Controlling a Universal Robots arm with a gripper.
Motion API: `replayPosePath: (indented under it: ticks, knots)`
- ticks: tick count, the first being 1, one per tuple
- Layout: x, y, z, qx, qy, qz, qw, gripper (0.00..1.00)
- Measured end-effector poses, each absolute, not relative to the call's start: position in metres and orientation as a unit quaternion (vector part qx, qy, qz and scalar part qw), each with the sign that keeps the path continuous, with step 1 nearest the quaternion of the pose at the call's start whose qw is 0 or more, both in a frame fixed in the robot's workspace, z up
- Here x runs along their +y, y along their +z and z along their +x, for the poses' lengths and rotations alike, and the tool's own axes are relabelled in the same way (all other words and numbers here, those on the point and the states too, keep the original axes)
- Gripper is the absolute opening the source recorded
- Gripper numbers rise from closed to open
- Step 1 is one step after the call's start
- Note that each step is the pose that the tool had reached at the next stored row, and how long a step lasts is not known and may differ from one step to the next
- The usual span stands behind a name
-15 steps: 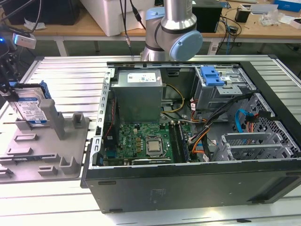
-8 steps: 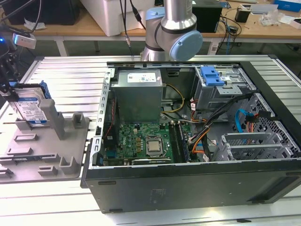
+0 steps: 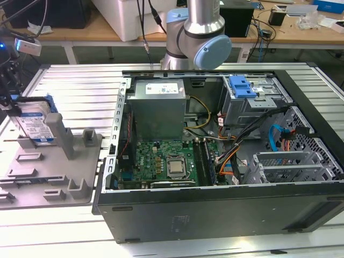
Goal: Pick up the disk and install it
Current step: 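Pick up the disk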
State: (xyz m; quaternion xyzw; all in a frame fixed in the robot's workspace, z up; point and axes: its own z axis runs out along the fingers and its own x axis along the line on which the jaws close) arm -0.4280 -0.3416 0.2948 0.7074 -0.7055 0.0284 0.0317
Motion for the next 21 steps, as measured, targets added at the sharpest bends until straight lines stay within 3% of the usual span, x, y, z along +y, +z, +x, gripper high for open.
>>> replayPosePath:
  ticks: [1, 2, 13, 15, 21]
  knots:
    - [-0.3416, 0.2946, -0.428, -0.706, 0.028, 0.707, 0.032, 0.38]
    - [-0.3416, 0.2945, -0.428, -0.706, 0.028, 0.707, 0.032, 0.44]
    - [-0.3416, 0.2934, -0.428, -0.706, 0.028, 0.707, 0.032, 0.44]
    - [-0.3416, 0.2932, -0.428, -0.706, 0.028, 0.707, 0.032, 0.52]
    - [-0.3433, 0.2932, -0.4285, -0.706, 0.028, 0.707, 0.032, 0.52]
